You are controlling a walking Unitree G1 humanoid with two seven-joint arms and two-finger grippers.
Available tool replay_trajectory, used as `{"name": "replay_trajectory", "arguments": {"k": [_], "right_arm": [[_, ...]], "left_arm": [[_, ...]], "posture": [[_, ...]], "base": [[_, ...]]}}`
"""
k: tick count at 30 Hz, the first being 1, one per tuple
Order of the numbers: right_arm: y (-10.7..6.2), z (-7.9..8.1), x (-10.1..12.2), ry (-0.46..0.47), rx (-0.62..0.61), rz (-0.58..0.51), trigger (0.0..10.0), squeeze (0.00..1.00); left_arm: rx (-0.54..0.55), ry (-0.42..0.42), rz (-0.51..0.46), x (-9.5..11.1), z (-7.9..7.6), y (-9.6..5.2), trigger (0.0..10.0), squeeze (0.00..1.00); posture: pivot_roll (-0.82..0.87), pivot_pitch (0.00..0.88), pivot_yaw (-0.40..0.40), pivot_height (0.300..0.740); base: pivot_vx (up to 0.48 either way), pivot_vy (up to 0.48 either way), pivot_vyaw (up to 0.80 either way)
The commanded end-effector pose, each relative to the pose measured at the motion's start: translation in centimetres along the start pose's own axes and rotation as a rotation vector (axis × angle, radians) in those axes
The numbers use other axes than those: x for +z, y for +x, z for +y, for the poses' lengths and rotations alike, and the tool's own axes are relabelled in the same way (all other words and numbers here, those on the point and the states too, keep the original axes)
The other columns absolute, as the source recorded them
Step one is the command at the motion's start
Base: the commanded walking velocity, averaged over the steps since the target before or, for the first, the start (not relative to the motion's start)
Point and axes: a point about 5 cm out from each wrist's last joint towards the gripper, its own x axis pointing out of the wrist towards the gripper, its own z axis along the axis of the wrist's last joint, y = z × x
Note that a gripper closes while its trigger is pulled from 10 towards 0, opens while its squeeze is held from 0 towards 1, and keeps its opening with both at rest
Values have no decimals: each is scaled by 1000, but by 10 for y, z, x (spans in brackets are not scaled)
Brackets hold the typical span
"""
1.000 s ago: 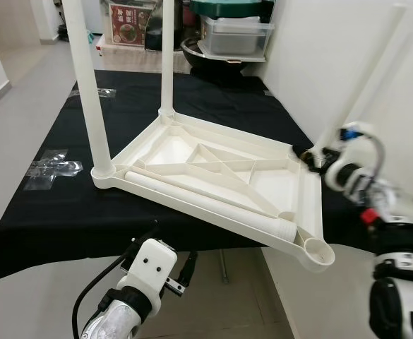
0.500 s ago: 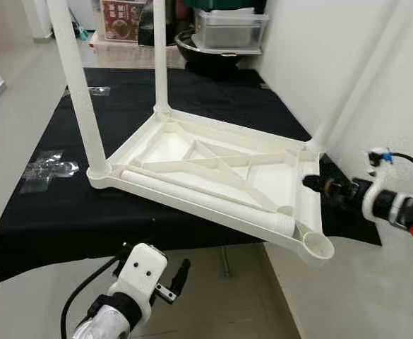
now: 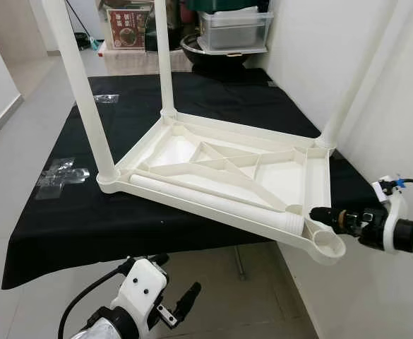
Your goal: Building children table
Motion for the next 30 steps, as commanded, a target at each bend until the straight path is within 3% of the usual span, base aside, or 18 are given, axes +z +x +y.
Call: {"name": "replay_trajectory", "arguments": {"k": [1, 13, 14, 16, 17, 30], "right_arm": [[5, 2, -4, 22, 12, 10, 10000, 0], [13, 16, -12, 15, 66, 64, 10000, 0], [24, 21, -16, 13, 80, 87, 10000, 0], [24, 21, -16, 13, 80, 87, 10000, 0], [32, 26, -19, 12, 104, 104, 10000, 0], [50, 51, -17, 7, 200, 120, 10000, 0]], "left_arm": [[-20, 3, 3, -1, -2, 0, 10000, 0], [-36, -19, -19, 0, -5, -1, 10000, 0], [-33, -23, -23, 0, -5, 0, 10000, 0], [-33, -23, -23, 0, -5, 0, 10000, 0], [-28, -24, -25, 0, -6, 0, 10000, 0], [-6, -26, -29, 1, -7, 1, 10000, 0]], "posture": [[67, 58, -51, 740], [62, 67, -75, 740], [60, 68, -84, 740], [60, 68, -84, 740], [66, 70, -91, 740], [64, 73, -107, 740]], "base": [[0, 0, 0], [0, 0, 0], [0, 0, 0], [0, 0, 0], [0, 0, 0], [0, 0, 0]]}}
